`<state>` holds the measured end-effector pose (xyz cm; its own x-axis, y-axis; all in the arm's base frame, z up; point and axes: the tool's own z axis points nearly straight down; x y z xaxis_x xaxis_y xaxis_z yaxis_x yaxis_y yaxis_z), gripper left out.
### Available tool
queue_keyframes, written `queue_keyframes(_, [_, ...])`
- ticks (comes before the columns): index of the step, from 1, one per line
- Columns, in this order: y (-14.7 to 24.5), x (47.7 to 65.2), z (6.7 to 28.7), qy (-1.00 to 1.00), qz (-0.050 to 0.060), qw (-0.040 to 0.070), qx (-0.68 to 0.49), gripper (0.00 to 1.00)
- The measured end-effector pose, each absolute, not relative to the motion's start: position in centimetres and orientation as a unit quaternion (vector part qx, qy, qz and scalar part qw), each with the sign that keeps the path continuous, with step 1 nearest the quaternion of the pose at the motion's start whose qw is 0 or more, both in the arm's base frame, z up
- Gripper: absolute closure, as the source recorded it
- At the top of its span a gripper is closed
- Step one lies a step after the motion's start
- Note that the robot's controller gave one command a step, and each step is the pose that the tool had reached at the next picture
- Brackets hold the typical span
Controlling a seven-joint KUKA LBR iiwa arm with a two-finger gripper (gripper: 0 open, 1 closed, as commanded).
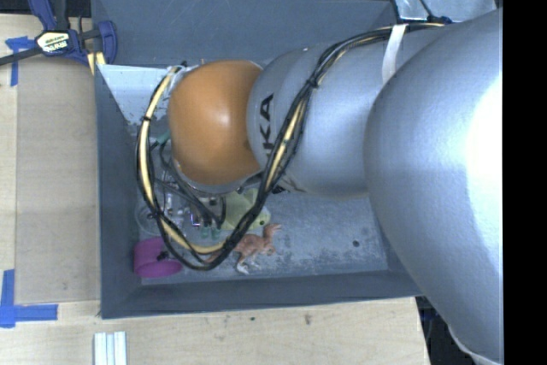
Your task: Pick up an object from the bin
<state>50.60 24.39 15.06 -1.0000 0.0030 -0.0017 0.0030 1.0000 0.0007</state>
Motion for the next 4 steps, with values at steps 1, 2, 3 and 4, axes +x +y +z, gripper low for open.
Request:
queue_keyframes(1, [24.4,50.6,15.1,1.000,0.000,0.001,0.002,0.00])
queue_keyframes(2, [24.6,49.3,8.9,0.998,0.001,-0.002,0.060,0.00])
queue_keyframes(3, [24.9,49.7,9.1,0.998,0.007,0.007,0.060,0.00])
queue_keyframes(4, [24.9,49.8,9.1,0.998,0.007,0.008,0.060,0.00])
